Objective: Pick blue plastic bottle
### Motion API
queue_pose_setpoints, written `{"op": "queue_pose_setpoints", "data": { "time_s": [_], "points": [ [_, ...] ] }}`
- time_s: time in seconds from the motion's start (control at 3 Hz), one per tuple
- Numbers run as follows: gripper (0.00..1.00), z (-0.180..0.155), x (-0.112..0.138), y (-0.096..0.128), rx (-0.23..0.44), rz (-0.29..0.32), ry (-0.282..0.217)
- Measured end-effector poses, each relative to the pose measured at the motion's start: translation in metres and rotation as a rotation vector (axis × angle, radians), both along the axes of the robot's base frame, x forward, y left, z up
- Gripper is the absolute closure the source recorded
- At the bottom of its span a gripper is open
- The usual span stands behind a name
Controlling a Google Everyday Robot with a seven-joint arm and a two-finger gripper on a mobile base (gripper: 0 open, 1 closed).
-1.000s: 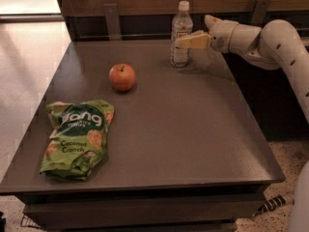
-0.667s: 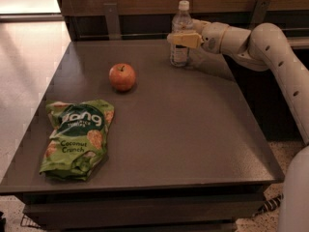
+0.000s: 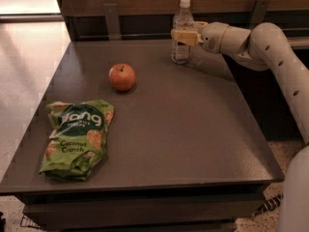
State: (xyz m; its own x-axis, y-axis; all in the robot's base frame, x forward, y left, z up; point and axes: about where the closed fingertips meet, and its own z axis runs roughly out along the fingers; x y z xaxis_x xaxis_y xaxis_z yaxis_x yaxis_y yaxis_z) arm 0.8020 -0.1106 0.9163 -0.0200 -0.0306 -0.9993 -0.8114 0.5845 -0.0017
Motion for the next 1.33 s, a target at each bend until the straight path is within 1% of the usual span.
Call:
{"op": "queue_pose_setpoints", "data": {
  "time_s": [0.33,0.67,1.0,1.33],
  "points": [
    [0.99,0.000,0.000,0.003,0.001,0.005,0.001],
    [1.00,0.003,0.000,0.004,-0.001,0.006,-0.001],
    [1.00,0.032,-0.005,0.001,-0.013,0.004,-0.013],
    [1.00,0.089,-0.016,-0.013,-0.032,-0.027,-0.047]
  ]
}}
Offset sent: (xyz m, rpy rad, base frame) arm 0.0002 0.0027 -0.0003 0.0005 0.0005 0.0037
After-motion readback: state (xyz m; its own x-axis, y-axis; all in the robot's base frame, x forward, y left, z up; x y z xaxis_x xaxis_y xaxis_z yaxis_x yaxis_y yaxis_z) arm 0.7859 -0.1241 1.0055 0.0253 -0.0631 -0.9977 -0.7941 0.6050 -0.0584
